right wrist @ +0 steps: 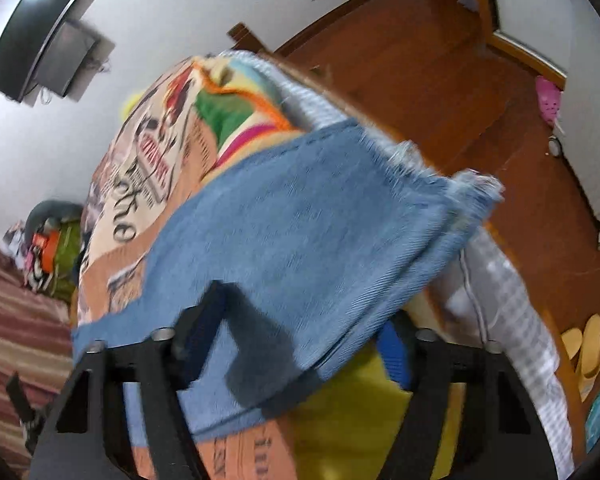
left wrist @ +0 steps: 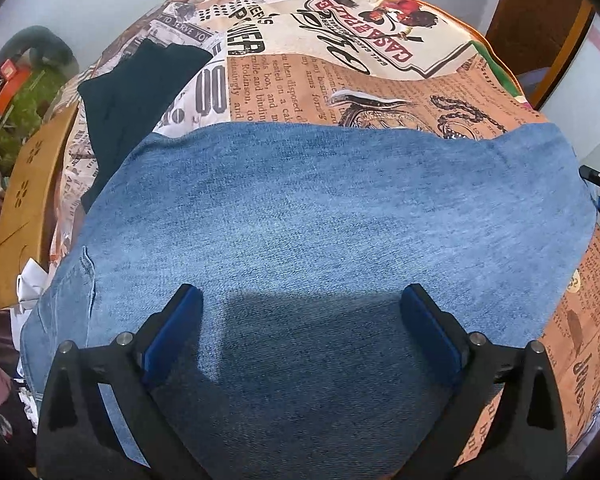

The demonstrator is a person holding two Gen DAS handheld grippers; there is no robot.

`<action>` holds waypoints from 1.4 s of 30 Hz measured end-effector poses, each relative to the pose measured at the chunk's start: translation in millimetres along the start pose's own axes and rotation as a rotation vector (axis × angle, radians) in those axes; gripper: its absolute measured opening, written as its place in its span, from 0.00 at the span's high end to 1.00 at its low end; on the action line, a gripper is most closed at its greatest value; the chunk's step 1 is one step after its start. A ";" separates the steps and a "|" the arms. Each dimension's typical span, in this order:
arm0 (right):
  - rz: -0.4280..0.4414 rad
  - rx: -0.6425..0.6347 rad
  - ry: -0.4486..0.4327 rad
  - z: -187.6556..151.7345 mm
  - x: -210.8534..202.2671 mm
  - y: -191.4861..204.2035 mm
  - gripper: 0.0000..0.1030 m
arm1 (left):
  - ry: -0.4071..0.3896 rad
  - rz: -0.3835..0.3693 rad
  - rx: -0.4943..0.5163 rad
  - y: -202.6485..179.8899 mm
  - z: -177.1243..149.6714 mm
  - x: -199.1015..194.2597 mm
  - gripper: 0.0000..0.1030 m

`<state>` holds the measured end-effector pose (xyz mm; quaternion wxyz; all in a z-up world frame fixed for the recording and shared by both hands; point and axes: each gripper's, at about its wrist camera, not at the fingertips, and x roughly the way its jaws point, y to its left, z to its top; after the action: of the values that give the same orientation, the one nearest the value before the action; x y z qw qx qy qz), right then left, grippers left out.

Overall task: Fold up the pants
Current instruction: 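Grasp the folded hem edge with the right tool and lift it, then carry the frayed hem over the jeans with the right tool and release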

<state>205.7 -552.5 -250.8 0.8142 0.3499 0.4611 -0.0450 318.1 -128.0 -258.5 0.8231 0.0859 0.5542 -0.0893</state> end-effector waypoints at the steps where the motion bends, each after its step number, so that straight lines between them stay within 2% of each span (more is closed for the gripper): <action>1: 0.003 0.004 -0.015 3.1 -2.5 -1.9 0.57 | 0.000 -0.001 -0.003 0.5 -0.2 -0.1 0.02; 3: -0.002 -0.002 -0.048 6.5 -6.6 0.6 0.73 | 0.002 0.000 -0.005 1.2 -0.5 -0.5 0.02; 4: -0.009 -0.013 -0.063 7.7 -9.2 2.4 0.77 | 0.000 0.002 -0.007 1.3 -0.8 -1.2 0.02; 5: -0.019 -0.039 -0.083 8.3 -13.5 5.7 0.87 | -0.001 0.004 -0.009 1.4 -0.9 -2.2 0.02; 6: -0.026 -0.059 -0.098 9.9 -15.9 8.1 0.90 | -0.004 0.004 -0.012 1.5 -1.5 -3.8 0.02; 11: -0.049 -0.216 -0.224 10.9 -46.2 33.3 0.92 | -0.029 -0.006 -0.030 4.0 -6.4 -18.3 0.02; 14: -0.046 -0.273 -0.268 11.3 -64.4 52.1 0.93 | -0.078 0.007 -0.035 7.7 -8.7 -37.5 0.02; 17: 0.011 -0.349 -0.315 6.0 -87.5 83.3 0.93 | -0.146 0.030 -0.038 13.8 -9.8 -61.1 0.02; 23: 0.149 -0.498 -0.336 -13.9 -109.3 162.4 0.94 | -0.269 0.045 -0.072 31.9 -17.2 -106.8 0.02; 28: 0.237 -0.590 -0.325 -36.8 -105.9 221.5 0.94 | -0.346 0.061 -0.098 50.1 -27.8 -133.6 0.02; 33: 0.292 -0.648 -0.266 -59.6 -78.4 263.4 0.94 | -0.384 0.056 -0.146 73.9 -39.8 -148.5 0.02; 42: 0.321 -0.737 -0.075 -106.3 -13.3 301.9 0.93 | -0.385 0.063 -0.211 104.5 -58.0 -150.8 0.02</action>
<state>241.2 -264.0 -115.9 0.8980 0.1001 0.3559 0.2383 235.6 -4.9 -135.7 0.9205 -0.0018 0.3902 -0.0198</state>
